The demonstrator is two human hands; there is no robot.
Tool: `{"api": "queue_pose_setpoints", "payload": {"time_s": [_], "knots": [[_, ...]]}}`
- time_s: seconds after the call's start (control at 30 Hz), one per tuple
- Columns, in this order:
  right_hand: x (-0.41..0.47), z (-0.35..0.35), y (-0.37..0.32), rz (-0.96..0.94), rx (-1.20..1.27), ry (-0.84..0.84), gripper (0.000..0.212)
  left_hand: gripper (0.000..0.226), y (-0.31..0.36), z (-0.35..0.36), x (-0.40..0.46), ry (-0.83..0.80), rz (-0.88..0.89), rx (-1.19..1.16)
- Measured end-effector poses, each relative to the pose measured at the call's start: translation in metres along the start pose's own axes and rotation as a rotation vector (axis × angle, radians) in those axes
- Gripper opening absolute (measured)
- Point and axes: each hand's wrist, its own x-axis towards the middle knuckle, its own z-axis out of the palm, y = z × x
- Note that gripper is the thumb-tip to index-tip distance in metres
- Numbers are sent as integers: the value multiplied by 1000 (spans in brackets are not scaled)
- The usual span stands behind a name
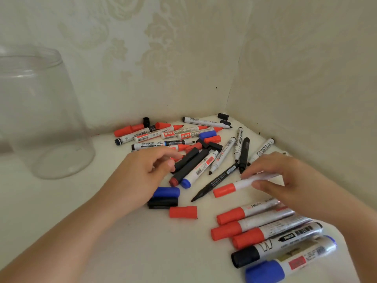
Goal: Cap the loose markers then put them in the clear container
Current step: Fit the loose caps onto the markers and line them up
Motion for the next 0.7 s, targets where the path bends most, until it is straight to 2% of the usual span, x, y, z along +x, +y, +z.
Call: {"api": "queue_pose_setpoints", "payload": {"time_s": [0.1, 0.2, 0.3, 0.43, 0.57, 0.7], "knots": [[1, 7, -4, -13, 13, -101, 26, 30, -1, 1, 0, 6, -19, 33], [1, 14, -7, -38, 11, -192, 32, 27, -1, 0, 1, 23, -27, 30], [0, 11, -10, -23, 63, -172, 39, 22, -1, -4, 2, 46, -49, 14], [-1, 10, -16, -29, 88, -216, 34, 23, -5, -7, 3, 36, -71, 49], [-2, 10, -16, -11, 61, -117, 36, 12, -10, -13, 3, -12, -81, 22], [3, 21, -13, -29, 13, 72, 30, 10, -5, -23, -2, -209, -43, -12]]}}
